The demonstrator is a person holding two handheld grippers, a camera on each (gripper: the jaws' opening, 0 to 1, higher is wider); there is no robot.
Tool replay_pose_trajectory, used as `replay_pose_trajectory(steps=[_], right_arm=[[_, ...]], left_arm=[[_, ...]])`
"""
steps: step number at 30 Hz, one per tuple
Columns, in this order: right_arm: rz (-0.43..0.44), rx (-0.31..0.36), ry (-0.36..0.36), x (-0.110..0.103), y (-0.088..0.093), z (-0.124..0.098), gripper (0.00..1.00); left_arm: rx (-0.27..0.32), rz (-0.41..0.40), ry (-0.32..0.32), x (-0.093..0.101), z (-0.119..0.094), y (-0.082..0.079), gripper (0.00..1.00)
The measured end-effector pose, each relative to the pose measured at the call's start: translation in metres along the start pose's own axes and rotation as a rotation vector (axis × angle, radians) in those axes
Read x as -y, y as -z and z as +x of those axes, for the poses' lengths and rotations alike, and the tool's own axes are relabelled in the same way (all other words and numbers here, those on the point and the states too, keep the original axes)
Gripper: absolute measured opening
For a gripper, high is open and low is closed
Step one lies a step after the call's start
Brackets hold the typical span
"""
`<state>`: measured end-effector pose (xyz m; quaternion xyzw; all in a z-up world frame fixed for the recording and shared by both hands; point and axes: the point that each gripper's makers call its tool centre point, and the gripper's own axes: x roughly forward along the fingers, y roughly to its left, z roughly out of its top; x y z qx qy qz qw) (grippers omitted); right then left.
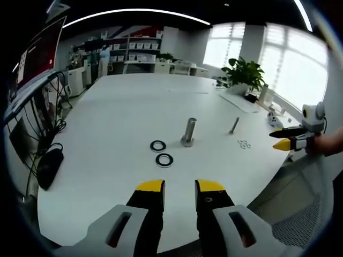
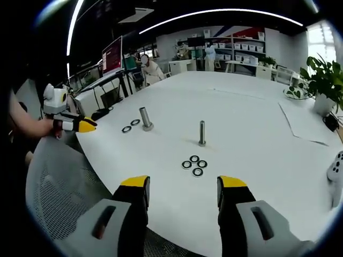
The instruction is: Place the washer onto the threaded stud by aligning its center hole with the stud, sliding it down to the base, and recovering from edge contact or off-axis alignment until the washer reaches the visible bottom stop.
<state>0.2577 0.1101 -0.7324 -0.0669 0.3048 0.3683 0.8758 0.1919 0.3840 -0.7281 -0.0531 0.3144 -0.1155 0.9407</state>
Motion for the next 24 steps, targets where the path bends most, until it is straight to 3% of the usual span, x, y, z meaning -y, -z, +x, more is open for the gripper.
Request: replay_pose_trajectory(steps=[24], right_arm=[[0.007, 0.001, -0.001, -0.0002, -0.0003, -0.0004, 0.53]], left_arm=[[-0.001, -0.017, 0.005, 0.0004, -0.0004, 0.0005, 0.20]])
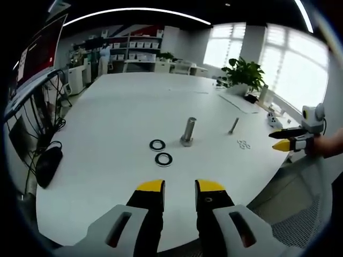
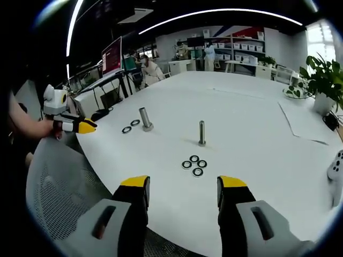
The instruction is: Place the washer onto the threaded stud by aligning its center hole with the stud, sliding it down to the base, and recovering from edge contact or off-axis alignment until the washer reaches the visible bottom stop.
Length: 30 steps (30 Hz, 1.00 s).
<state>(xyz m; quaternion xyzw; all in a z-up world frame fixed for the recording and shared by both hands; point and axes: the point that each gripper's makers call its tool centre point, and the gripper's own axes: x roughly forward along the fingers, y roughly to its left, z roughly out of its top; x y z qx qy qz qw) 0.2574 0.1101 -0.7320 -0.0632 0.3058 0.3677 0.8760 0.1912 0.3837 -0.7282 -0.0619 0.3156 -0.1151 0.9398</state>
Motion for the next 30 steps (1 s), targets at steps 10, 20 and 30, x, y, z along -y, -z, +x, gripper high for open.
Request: replay_pose_trajectory(steps=[10, 20, 30], right_arm=[[-0.006, -0.004, -0.009, -0.0021, 0.0004, 0.0003, 0.53], [-0.004, -0.001, -0.006, -0.0009, 0.0003, 0.0005, 0.53], [-0.001, 0.005, -0.003, -0.0002, -0.0009, -0.0003, 0.53]], left_arm=[[-0.007, -0.003, 0.013, 0.0029, 0.0006, 0.0009, 0.21], [-0.020, 0.006, 0.022, 0.0051, 0.0015, 0.0030, 0.21], [-0.043, 0.010, 0.037, 0.0081, 0.0032, 0.0064, 0.21]])
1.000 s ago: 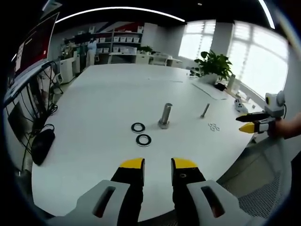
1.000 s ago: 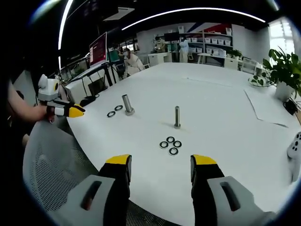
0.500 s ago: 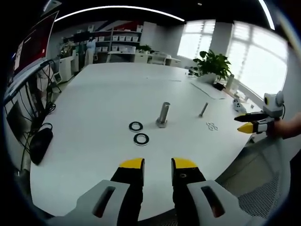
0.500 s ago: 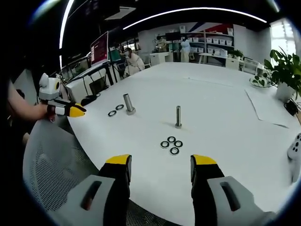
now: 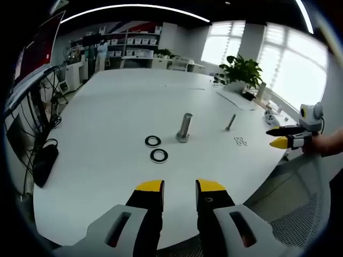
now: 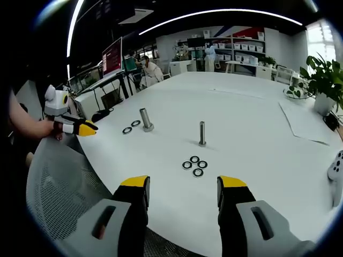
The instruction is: Place the washer onto the threaded stud by aligning its center hole with the stud, sliding it down to the base, and recovering from edge contact or off-axis alignment until the washer reaches the visible bottom stop.
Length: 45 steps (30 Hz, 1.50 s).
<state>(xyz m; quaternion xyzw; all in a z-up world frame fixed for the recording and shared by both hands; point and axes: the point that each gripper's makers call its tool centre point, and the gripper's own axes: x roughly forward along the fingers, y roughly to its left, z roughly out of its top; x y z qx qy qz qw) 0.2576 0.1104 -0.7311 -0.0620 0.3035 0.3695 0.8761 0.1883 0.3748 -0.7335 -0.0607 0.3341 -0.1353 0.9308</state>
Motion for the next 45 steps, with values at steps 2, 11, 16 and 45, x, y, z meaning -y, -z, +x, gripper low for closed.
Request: replay_pose_trajectory(steps=[2, 11, 16, 45], right_arm=[[0.001, 0.001, 0.002, 0.000, 0.000, 0.000, 0.53], [0.005, 0.005, 0.004, 0.001, -0.001, -0.001, 0.53], [0.006, 0.005, 0.003, 0.002, -0.001, -0.001, 0.53], [0.015, 0.012, 0.004, 0.003, -0.001, -0.001, 0.53]], left_arm=[[-0.006, 0.019, 0.004, 0.002, 0.001, 0.001, 0.21], [-0.010, 0.020, 0.011, 0.003, 0.001, 0.001, 0.21], [-0.014, 0.018, 0.023, 0.005, 0.002, 0.001, 0.22], [-0.036, 0.028, 0.045, -0.001, 0.009, -0.020, 0.24]])
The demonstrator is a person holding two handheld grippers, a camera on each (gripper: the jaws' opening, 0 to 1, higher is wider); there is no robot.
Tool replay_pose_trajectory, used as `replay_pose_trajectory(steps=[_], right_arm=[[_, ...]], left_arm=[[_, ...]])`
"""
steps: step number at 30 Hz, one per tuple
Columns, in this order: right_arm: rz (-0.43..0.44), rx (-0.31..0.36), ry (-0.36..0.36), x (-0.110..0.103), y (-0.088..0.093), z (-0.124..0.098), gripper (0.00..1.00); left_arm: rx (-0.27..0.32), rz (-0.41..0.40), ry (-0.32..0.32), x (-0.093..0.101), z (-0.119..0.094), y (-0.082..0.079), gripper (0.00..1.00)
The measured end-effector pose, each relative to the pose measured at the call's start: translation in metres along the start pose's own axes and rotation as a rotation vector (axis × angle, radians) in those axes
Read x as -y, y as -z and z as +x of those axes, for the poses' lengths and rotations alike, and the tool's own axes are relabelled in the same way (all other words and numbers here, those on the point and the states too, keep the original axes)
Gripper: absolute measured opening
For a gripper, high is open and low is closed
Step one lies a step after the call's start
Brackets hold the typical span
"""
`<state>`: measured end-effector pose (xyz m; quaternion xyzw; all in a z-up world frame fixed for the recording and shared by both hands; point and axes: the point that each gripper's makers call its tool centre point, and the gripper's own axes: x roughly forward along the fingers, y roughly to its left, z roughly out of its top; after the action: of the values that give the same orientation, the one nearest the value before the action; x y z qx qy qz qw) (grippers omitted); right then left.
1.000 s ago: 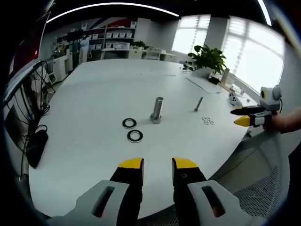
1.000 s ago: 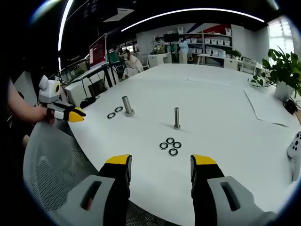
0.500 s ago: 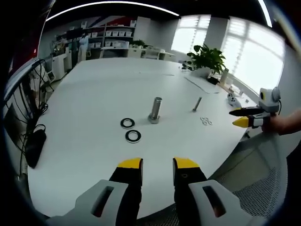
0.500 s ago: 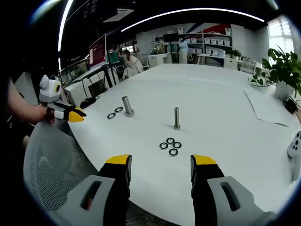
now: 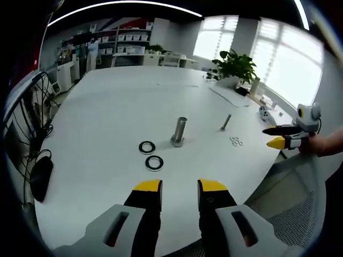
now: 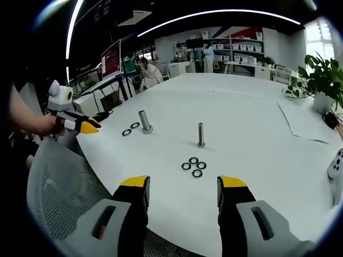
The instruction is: Place the washer onto the threaded stud by aligning its center hole with the stud, sliding it down to the base, and recovering from edge contact or off-axis alignment until the washer reaches the visible bottom stop.
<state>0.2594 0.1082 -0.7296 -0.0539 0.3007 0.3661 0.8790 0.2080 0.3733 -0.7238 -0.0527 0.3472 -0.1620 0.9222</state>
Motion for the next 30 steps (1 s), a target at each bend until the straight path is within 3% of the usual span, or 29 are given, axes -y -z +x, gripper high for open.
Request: replay_pose_trajectory(steps=[15, 30], right_arm=[[0.002, 0.004, 0.000, 0.000, -0.001, 0.000, 0.53], [0.009, 0.007, -0.002, 0.000, -0.001, 0.000, 0.53]], left_arm=[[-0.053, 0.024, 0.016, -0.004, 0.017, -0.006, 0.26], [-0.156, 0.032, 0.011, -0.009, 0.040, -0.003, 0.28]])
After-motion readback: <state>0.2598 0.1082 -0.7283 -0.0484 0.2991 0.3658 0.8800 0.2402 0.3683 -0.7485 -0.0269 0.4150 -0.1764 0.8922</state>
